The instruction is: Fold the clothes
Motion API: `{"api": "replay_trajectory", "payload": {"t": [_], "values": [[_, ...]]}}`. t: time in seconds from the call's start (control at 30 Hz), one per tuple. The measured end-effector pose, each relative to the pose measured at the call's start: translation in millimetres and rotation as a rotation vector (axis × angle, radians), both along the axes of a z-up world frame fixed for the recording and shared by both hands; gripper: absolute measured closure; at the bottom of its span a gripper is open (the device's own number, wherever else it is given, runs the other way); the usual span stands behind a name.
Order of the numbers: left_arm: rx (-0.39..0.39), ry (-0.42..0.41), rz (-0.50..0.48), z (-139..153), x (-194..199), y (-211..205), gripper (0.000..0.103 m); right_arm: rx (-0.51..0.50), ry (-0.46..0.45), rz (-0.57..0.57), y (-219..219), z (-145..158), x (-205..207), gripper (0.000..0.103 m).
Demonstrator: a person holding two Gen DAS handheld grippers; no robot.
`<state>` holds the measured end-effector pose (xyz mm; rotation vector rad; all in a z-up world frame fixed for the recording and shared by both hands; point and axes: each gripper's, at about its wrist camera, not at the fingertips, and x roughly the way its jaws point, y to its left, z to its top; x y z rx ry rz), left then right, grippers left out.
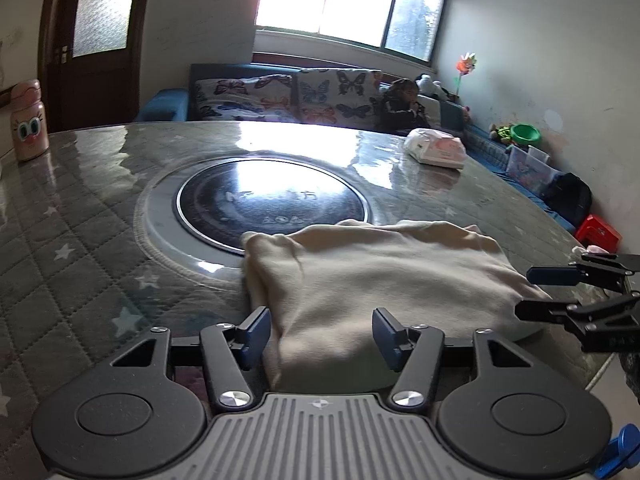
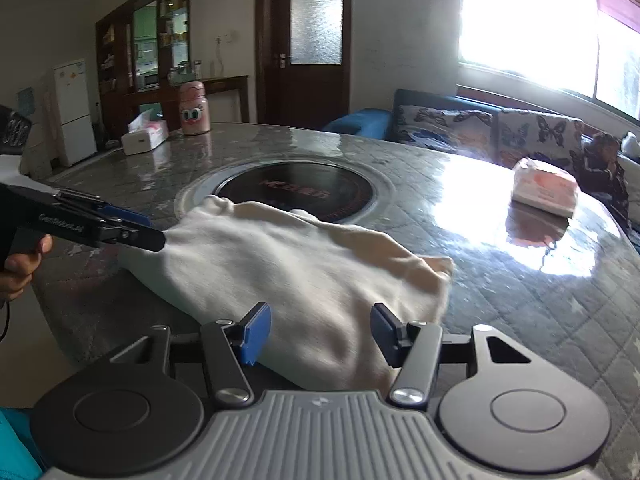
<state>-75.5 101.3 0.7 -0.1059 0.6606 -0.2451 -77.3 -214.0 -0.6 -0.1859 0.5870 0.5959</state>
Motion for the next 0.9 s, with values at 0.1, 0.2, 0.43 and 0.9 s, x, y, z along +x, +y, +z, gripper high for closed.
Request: {"api": "replay_trajectory", "payload": {"t": [0.1,0.2,0.43,0.9], "values": [[0.008,0.007,0.02,-0.2,1.1,4.9,0.029,0.002,0.005,0.032,10.1,0.7,0.5,0.034],[0.024,-0.001,0.027,0.7,1.3,7.6,0.024,0.008,0.009,0.074,19.7,1.1,0.1,0.026],[0.04,-0.029,0.062,4.8,4.6,18.6,0.0,-0.009,-0.014,0.134,50.4,2.5,-1.7,0.002],[-0.022,0.015,0.132,10.2,30.1,47.1,0.0,-0.106,-0.076,0.327,112.6,4.7,-5.4,0.005]]}}
